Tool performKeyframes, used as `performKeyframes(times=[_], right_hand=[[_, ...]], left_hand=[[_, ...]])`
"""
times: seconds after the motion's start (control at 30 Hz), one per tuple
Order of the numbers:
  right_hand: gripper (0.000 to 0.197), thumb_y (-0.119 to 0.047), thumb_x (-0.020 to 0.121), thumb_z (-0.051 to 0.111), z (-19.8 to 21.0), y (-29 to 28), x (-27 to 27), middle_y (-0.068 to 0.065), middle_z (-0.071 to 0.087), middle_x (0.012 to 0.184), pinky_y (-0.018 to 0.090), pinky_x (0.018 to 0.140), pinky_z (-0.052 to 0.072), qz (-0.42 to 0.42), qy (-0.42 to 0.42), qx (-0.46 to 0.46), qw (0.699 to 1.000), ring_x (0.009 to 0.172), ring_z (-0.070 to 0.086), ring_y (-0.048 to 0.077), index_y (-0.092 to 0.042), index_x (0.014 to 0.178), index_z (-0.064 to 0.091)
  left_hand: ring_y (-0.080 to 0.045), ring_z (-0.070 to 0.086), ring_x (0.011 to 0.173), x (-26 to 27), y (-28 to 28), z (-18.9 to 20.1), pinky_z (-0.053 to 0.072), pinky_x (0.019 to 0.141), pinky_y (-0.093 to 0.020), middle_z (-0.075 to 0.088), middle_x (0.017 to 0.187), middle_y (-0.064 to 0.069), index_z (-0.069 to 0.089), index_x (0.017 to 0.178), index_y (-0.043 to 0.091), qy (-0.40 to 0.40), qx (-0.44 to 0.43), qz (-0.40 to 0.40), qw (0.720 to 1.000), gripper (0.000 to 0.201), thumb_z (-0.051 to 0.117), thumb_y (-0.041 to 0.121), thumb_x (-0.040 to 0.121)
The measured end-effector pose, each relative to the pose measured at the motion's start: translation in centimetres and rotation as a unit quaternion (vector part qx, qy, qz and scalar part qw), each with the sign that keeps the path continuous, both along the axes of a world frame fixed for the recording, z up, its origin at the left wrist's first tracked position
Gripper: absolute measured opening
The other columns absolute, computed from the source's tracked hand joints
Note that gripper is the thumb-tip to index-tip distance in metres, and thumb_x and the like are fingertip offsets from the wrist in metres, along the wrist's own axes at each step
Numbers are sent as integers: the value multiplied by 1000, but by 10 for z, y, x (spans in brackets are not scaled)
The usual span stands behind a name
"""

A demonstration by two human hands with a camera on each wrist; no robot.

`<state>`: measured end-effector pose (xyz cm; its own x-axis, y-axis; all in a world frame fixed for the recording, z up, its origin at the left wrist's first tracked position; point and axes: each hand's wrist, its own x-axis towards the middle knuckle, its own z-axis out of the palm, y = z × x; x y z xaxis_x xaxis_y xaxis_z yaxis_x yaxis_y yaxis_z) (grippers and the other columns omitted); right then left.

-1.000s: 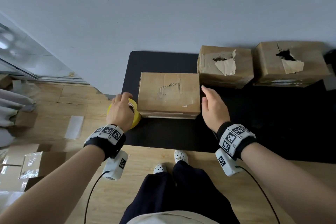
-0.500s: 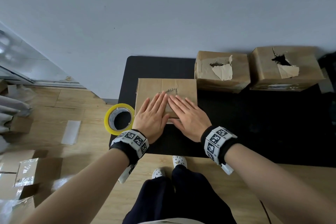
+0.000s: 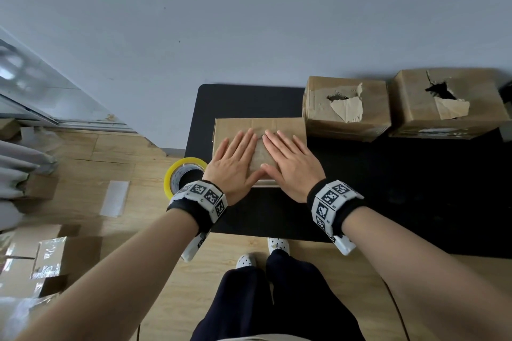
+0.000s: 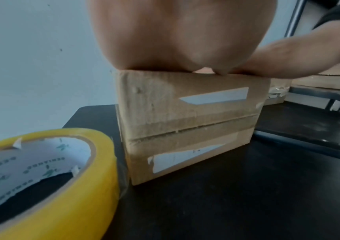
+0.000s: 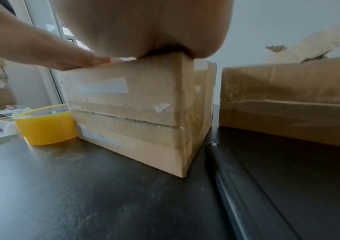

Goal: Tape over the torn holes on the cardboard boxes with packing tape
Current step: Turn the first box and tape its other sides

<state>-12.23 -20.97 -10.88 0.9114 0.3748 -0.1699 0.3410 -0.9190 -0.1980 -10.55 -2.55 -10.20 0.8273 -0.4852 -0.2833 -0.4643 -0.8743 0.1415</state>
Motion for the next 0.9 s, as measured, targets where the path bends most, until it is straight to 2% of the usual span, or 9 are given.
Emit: performKeyframes(times=[0.1,0.2,0.37,0.5,0.57,0.63,0.67,0.77,0.9], right_hand=[[69,-54,96,6,-3,-3,-1,-1,3,161,38,121,7,4,-12,4,1000,148,1,14,-14,153,8],[66,-50,99,14,0,-15,-6,-3,-14,157,32,120,-2,-68,6,65,996,145,-12,11,-13,152,-2],[69,-40,102,30,-4,-23,-12,-7,-26,156,27,117,-1,-142,111,194,964,139,-24,4,-15,151,-12],[80,-36,100,40,0,-27,-14,-8,-28,156,22,114,0,-190,148,306,921,141,-18,1,-19,148,-21],[81,-37,100,42,6,-31,-17,-3,-16,160,26,117,5,-253,182,357,881,145,-6,6,-20,149,-21],[78,-37,100,42,10,-30,-19,0,6,161,32,119,14,-290,226,387,846,146,12,14,-19,151,-15],[78,-35,100,43,11,-27,-19,-1,14,159,33,118,18,-293,246,392,837,145,18,16,-19,151,-14],[80,-33,98,49,11,-25,-17,-1,23,156,38,117,22,-307,267,404,819,142,27,17,-22,152,-9],[70,-35,94,56,19,-43,-13,6,38,149,43,112,33,-375,293,390,788,135,39,24,-16,151,21]], left_hand=[[-13,-12,145,2,5,1,-4,119,-35,-12,157,3,-10,148,21,-13,-9,-15,1000,67,0,54,90],[-16,-17,144,3,16,5,-5,118,-39,-21,153,5,-11,148,29,-4,-9,48,999,72,13,63,90],[-19,-30,138,0,18,8,-6,112,-33,-29,153,-1,-15,147,19,88,-100,140,981,87,34,60,89],[-22,-20,143,5,19,14,2,118,-39,-36,149,-4,-23,145,17,173,-209,257,928,106,58,50,84],[-20,-8,145,8,20,21,8,118,-35,-24,154,-6,-23,144,14,213,-278,327,878,107,63,36,85],[-19,13,144,10,21,24,18,116,-34,2,158,-6,-22,145,14,265,-344,370,822,102,62,24,88],[-20,21,141,11,19,25,23,115,-34,11,156,-5,-22,145,16,283,-355,376,808,100,60,21,89],[-20,30,137,12,23,24,30,112,-35,20,154,-3,-18,147,19,301,-366,384,793,97,60,18,89],[-23,47,125,14,41,25,40,105,-40,39,146,-7,-2,149,19,308,-363,414,776,91,64,20,86]])
